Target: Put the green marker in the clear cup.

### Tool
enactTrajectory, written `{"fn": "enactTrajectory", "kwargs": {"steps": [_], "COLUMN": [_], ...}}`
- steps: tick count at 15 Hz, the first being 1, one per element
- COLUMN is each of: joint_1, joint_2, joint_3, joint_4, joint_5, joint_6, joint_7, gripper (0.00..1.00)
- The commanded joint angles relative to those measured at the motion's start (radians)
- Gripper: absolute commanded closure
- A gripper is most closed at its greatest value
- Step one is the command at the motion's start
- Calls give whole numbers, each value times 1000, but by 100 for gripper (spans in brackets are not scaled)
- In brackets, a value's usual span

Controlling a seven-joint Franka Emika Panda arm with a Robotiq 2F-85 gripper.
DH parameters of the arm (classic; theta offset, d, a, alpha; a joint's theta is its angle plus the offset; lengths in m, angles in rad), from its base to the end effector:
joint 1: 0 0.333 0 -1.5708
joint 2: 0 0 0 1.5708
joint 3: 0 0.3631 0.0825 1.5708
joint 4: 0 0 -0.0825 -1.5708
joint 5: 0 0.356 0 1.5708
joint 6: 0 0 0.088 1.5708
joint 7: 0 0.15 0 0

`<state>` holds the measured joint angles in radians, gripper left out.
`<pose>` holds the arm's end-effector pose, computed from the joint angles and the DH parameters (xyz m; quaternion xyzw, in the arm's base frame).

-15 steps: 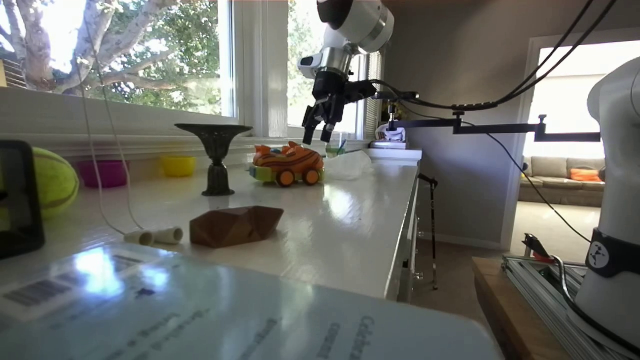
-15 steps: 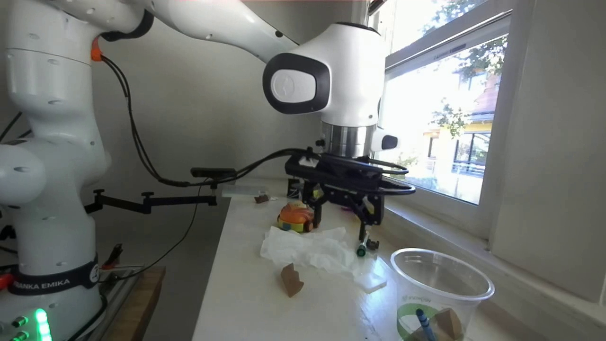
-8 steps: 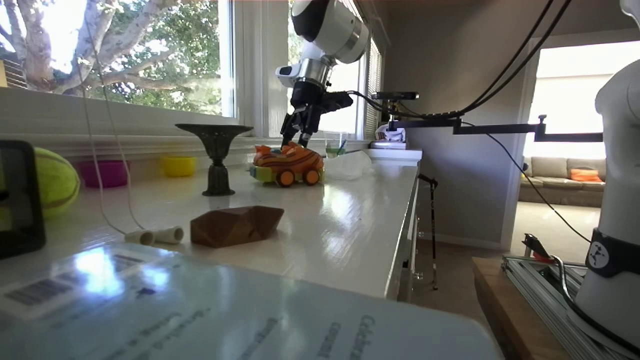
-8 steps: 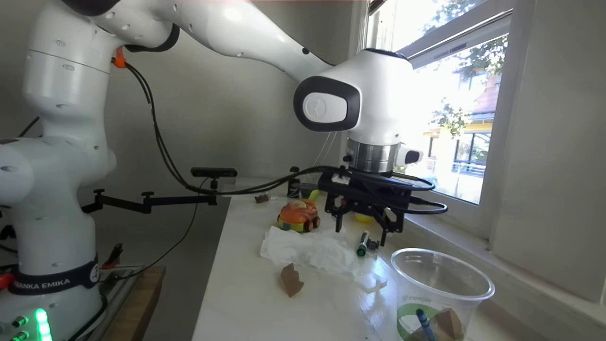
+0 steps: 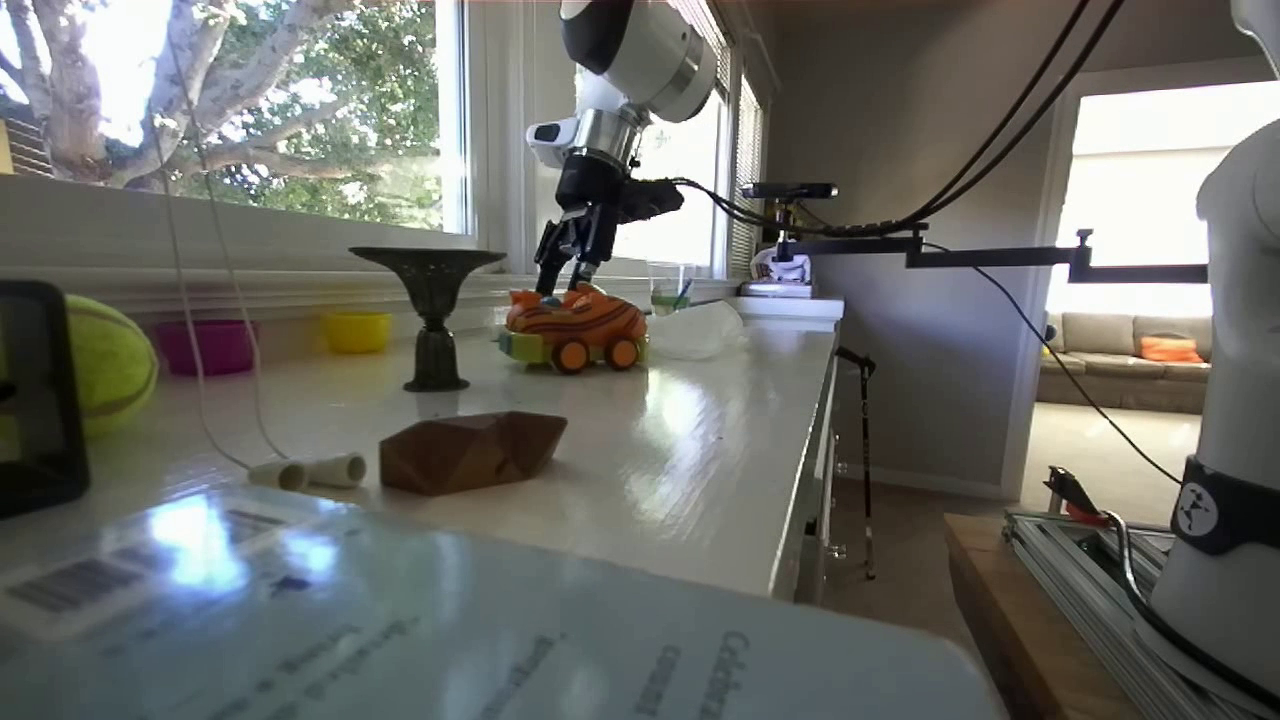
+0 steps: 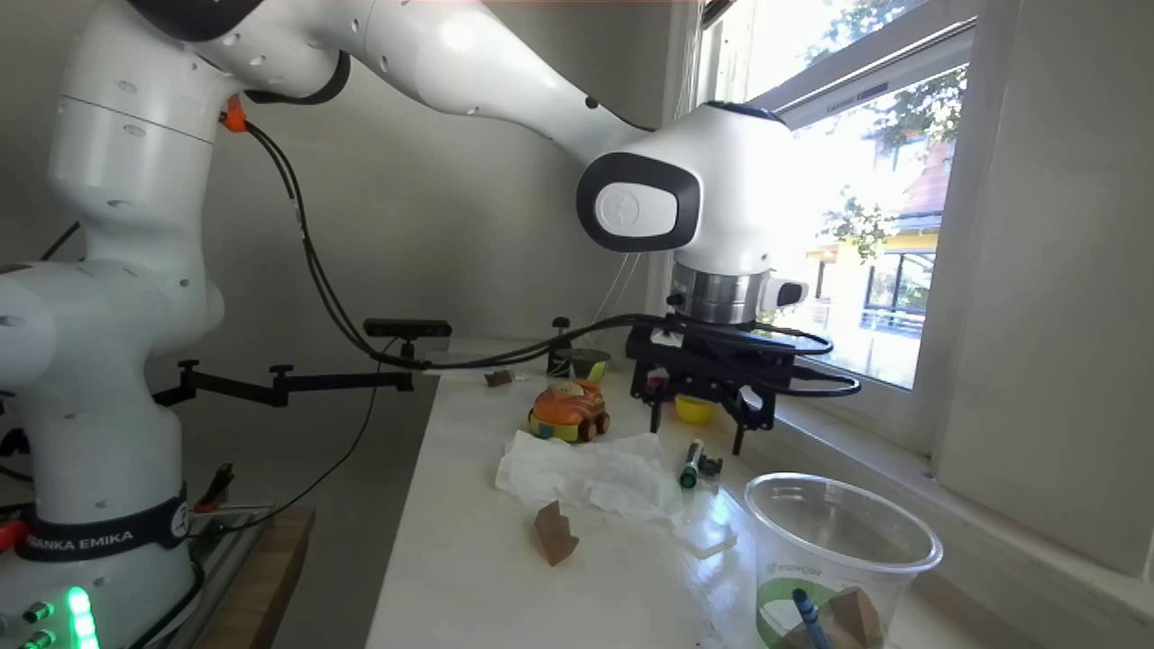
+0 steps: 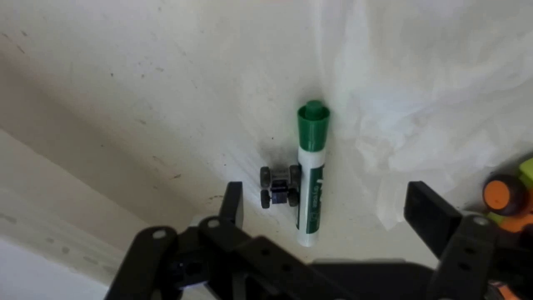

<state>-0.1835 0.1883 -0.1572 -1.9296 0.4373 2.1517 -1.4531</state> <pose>0.5707 -0.1633 0.4191 -0.8915 -0.4198 -0.1441 0.0907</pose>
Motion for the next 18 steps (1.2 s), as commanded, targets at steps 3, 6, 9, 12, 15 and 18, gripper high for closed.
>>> {"fn": "enactTrajectory", "kwargs": {"steps": [3, 6, 9, 12, 15, 18], "joint_1": [-43, -42, -40, -41, -45, -54], "joint_2": [27, 34, 37, 39, 39, 35], "joint_3": [20, 28, 34, 38, 36, 30], "joint_4": [16, 13, 2, -5, -1, -5], "joint_5": [10, 12, 6, 4, 2, -2], "joint_6": [-3, 6, 10, 9, 11, 17], "joint_7": [-6, 6, 18, 24, 29, 36], "gripper": [0, 0, 0, 15, 20, 30]}}
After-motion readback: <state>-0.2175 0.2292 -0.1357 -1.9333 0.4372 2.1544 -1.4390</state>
